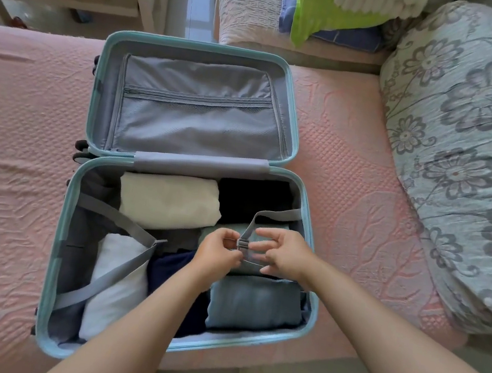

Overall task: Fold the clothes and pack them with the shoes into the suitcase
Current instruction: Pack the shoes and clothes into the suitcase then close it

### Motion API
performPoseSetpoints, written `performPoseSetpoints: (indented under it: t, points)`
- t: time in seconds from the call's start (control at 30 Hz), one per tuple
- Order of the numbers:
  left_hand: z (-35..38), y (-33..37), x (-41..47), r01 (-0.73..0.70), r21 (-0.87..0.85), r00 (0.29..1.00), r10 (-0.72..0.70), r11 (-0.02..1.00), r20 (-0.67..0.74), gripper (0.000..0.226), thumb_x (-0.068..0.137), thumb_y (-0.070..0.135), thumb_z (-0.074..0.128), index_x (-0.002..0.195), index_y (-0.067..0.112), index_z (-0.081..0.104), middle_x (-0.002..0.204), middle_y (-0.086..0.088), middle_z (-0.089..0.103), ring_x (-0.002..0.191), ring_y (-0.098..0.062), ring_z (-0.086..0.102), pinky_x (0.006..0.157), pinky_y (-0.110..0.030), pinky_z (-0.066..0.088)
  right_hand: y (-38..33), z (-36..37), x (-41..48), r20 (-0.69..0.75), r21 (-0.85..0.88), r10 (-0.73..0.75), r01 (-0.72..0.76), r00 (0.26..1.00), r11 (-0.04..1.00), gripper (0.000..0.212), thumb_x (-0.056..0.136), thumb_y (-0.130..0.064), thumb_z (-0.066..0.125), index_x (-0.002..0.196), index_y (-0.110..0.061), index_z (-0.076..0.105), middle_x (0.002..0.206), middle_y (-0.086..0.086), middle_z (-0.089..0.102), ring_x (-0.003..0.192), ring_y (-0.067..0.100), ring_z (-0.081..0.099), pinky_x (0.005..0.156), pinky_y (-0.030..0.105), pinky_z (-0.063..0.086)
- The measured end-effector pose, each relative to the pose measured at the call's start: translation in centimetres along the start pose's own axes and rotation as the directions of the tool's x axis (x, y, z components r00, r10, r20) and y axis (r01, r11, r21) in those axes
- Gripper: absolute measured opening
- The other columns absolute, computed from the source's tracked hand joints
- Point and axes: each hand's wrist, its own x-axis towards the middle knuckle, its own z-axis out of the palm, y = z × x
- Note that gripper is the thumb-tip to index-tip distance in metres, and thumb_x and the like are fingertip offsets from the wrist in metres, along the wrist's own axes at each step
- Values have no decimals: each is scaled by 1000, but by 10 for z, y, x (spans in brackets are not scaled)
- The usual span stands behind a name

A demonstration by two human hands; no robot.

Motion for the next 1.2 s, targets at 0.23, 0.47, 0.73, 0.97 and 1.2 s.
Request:
performPoseSetpoints:
  t: [0.23,0.47,0.73,0.97,1.2]
  points:
    - [-12,12,-4,18,-263,984,30,965,177,26,93,1,63,116,11,66,85,-4,72,78,-15,66,75,-29,54,-9,-12,17,173,-741,-600,505,781,443,40,88,-18,72,125,-34,69,122,-6,62,116,12,54,104,34,40]
    - [-39,12,-20,115,-277,976,-57,954,210,38,91,2,68,124,11,54,82,-9,72,71,-17,66,76,-32,60,-43,6,10,371,-722,-296,474,880,504,15,89,-11,65,94,-25,61,86,-10,60,76,5,53,68,25,44]
    - [-104,-25,-11,-173,897,884,465,408,-41,36,79,2,60,110,17,67,106,-4,60,102,-29,52,85,-37,42,-54,32,15,366,-895,139,308,920,322,19,95,-17,50,77,-21,55,79,-5,59,74,18,52,58,27,37]
    - [-128,-20,-8,-10,995,924,380,-96,46,8,86,14,60,93,17,62,96,-4,59,96,-27,54,89,-33,41,-58,23,14,329,-822,219,164,919,545,11,84,-18,40,74,-16,44,74,4,43,71,22,36,68,35,32]
    - [-127,-5,-9,-136,857,976,216,497,30,8,96,19,47,95,19,55,86,2,67,81,-22,59,66,-33,44,-46,21,15,281,-623,38,152,959,767,3,93,-14,43,91,-16,42,72,3,56,59,16,49,58,30,43]
